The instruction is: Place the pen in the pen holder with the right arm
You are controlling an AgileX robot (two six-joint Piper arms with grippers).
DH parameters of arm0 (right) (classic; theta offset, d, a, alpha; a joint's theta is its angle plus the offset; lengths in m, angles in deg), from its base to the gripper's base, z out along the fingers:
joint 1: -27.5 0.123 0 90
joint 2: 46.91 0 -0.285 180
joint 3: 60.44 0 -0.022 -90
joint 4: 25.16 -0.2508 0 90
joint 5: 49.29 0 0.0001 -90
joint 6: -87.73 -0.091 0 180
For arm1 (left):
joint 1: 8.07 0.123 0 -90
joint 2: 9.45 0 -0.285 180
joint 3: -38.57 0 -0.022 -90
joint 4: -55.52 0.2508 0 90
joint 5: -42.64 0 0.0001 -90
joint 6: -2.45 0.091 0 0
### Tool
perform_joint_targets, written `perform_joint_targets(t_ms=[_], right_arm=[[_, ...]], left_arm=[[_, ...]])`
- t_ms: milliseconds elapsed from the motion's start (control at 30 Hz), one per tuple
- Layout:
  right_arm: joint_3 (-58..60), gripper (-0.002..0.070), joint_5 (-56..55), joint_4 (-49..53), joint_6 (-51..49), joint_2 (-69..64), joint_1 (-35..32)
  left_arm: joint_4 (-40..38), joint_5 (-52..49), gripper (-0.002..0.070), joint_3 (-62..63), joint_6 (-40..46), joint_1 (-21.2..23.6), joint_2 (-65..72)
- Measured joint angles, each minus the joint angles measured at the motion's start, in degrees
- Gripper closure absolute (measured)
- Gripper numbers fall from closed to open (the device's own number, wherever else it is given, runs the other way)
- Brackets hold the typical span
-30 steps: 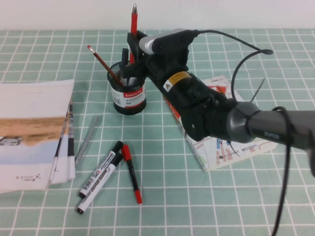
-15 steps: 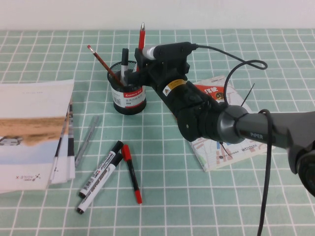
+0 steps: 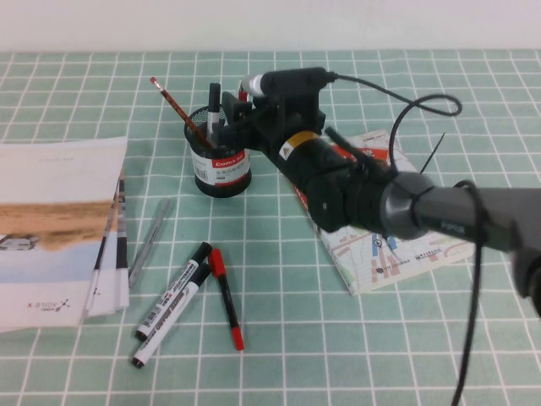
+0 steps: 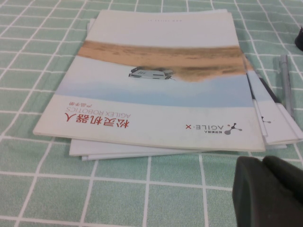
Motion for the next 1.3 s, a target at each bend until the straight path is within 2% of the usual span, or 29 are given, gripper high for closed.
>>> perform_joint_targets(t_ms=[67,167,300,400,600,867,1133,1300], right_arm=[[0.0,0.0352,4.07,0.21,0.0,2.37,0.0],[0.0,0.0445,13.79,1.23,0.0,6.96,0.0],[0.0,0.0631,27.34,3.93,0.0,14.02,0.22],[0.41,0.0675,35.21,6.78,0.1,18.97,1.06],[8.54,0.0692,39.89,13.0,0.22,29.06,4.94],[24.3,0.0694,46.66,13.33,0.22,47.89,5.64],[34.13,0.0694,65.64,13.0,0.22,63.78,5.64],[38.48,0.0694,69.91,13.0,0.22,66.77,5.64]], left_arm=[[0.0,0.0,0.0679,0.0,0.0,0.0,0.0],[0.0,0.0,0.0679,0.0,0.0,0.0,0.0],[0.0,0.0,0.0679,0.0,0.0,0.0,0.0],[0.0,0.0,0.0679,0.0,0.0,0.0,0.0],[0.0,0.0,0.0679,0.0,0.0,0.0,0.0],[0.0,0.0,0.0679,0.0,0.0,0.0,0.0],[0.0,0.0,0.0679,0.0,0.0,0.0,0.0],[0.0,0.0,0.0679,0.0,0.0,0.0,0.0]])
